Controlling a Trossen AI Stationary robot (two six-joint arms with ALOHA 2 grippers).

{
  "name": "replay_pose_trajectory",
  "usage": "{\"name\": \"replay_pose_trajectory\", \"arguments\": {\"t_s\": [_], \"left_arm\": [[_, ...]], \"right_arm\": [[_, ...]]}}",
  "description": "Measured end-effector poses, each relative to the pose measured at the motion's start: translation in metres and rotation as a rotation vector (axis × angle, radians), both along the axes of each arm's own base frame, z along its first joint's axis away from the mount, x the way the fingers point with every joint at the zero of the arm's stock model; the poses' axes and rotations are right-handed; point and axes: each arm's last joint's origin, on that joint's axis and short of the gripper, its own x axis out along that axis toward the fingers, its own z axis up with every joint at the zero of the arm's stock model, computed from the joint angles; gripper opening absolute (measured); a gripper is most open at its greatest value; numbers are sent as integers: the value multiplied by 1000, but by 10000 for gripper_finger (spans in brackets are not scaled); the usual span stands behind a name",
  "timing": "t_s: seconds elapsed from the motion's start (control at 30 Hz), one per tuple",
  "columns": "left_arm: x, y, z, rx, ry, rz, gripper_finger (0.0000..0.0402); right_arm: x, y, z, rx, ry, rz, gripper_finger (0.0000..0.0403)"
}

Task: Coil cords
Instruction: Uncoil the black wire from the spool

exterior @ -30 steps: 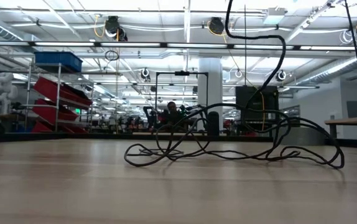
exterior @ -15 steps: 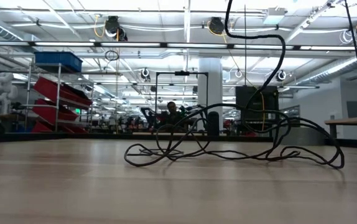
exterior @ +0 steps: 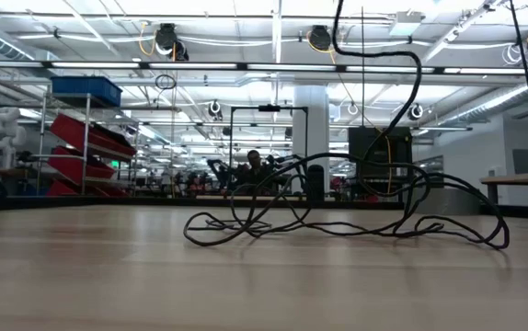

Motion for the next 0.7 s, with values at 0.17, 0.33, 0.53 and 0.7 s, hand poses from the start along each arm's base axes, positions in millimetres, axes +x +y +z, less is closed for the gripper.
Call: {"name": "replay_pose_trajectory", "arguments": {"t_s": [0.17, 0.33, 0.53, 0.7], "left_arm": [[0, 0, 0, 2, 3, 3, 137], [0, 0, -2, 13, 21, 3, 137], [0, 0, -3, 16, 26, 3, 137], [0, 0, -3, 16, 25, 3, 136]], "right_arm": [[0, 0, 0, 0, 0, 0, 0], [0, 0, 0, 0, 0, -1, 0], [0, 0, 0, 0, 0, 0, 0], [0, 0, 0, 0, 0, 0, 0]]}}
